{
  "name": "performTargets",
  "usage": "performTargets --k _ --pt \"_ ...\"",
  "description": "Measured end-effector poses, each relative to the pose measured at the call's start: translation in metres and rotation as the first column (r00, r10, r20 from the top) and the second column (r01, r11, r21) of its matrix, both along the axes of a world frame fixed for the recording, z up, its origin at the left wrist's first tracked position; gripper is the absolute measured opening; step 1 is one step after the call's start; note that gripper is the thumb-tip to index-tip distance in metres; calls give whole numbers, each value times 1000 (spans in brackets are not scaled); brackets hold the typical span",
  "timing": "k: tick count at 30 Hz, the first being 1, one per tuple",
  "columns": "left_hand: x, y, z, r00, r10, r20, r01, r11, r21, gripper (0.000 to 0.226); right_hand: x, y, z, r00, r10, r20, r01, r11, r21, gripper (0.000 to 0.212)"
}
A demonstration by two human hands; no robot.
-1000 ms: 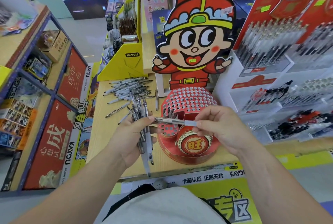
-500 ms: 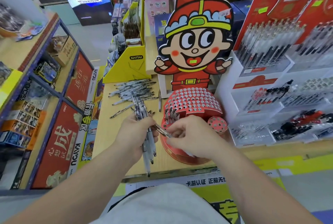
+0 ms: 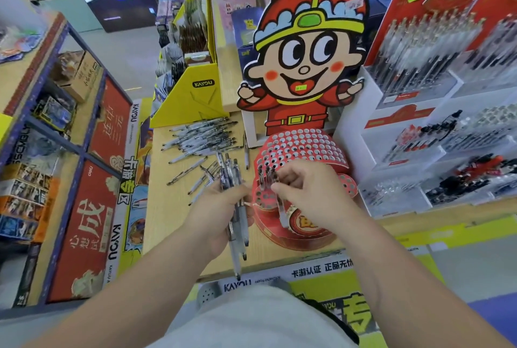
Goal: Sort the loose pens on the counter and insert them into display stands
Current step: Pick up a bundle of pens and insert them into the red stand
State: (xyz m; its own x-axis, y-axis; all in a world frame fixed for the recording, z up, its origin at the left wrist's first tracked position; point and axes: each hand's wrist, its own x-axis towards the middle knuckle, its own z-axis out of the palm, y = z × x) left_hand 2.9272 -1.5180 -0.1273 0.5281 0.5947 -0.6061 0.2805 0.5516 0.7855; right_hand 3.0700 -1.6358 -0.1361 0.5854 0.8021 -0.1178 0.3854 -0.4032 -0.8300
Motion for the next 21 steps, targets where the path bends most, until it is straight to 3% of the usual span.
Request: performTargets --k 3,9,21 --pt "-11 21 -10 998 66 -23 -67 996 -51 16 -2 3 -10 985 -172 -11 172 979 113 12" --pt "-28 50 -24 998 52 -25 -55 990 -128 15 -23 17 -24 958 -285 -21 284 942 179 23" --pt "-44 91 -44 1000 -18 13 20 980 -199 13 -43 43 -46 919 -385 78 377 920 105 14"
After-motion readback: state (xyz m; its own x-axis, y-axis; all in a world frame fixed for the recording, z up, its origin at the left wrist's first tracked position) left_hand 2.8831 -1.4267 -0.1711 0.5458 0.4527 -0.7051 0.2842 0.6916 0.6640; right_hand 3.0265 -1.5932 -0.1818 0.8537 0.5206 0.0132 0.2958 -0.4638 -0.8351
